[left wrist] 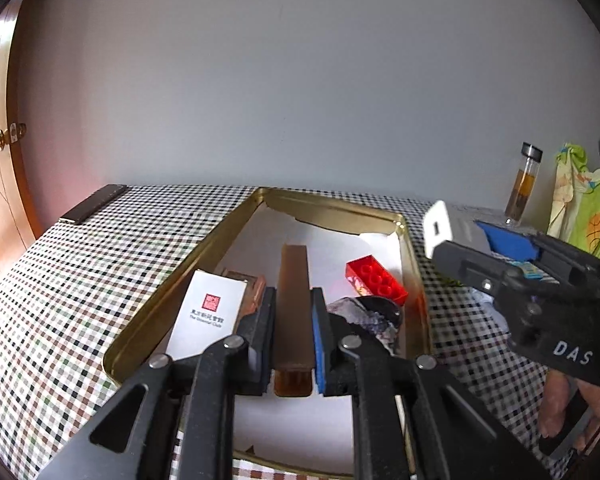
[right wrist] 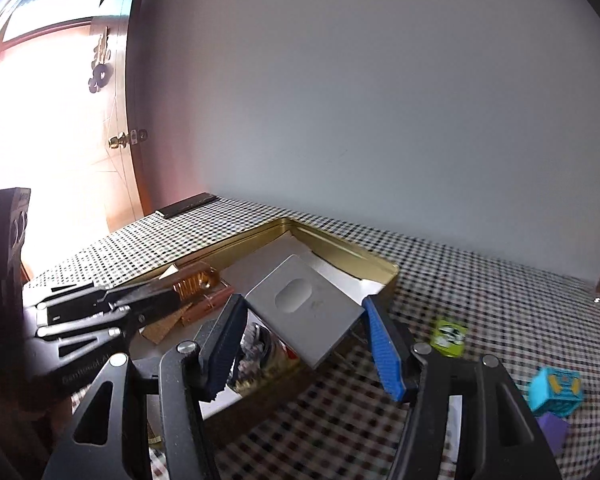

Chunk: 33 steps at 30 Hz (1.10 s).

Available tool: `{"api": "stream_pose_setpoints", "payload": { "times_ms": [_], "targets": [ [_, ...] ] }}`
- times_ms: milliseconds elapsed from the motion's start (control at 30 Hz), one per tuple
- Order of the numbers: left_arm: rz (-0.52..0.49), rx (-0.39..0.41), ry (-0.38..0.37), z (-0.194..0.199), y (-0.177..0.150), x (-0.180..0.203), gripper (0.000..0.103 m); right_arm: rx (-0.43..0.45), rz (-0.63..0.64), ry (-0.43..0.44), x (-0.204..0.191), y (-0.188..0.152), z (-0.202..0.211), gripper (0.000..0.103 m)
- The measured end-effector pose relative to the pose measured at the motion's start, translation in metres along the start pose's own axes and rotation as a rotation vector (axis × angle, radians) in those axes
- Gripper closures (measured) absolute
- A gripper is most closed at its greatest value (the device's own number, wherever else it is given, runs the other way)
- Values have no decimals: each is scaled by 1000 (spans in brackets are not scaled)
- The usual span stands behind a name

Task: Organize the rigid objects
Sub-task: 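Carry the brown bar and white charger over the gold tray with both tools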

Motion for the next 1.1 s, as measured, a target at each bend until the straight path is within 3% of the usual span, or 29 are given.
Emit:
{"api": "stream_pose_setpoints", "payload": {
  "times_ms": [333,1100],
  "targets": [
    [-34,-44,25,-20,4,8,90,-71,-11,18,-2,1,-47,41],
    [-66,-98,55,-36,-3,13,90,-94,-15,39,3,-6,-63,41]
  ]
}}
Point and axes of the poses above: each gripper's, at about its wrist camera, not at the fingertips, and z roughly against the way its jaws point, x to its right, y to its top, the point moved 4 cm from there along -z, roughly the way its jaws point, and after that the axes turned 11 degrees about y, right-handed, at the moved point
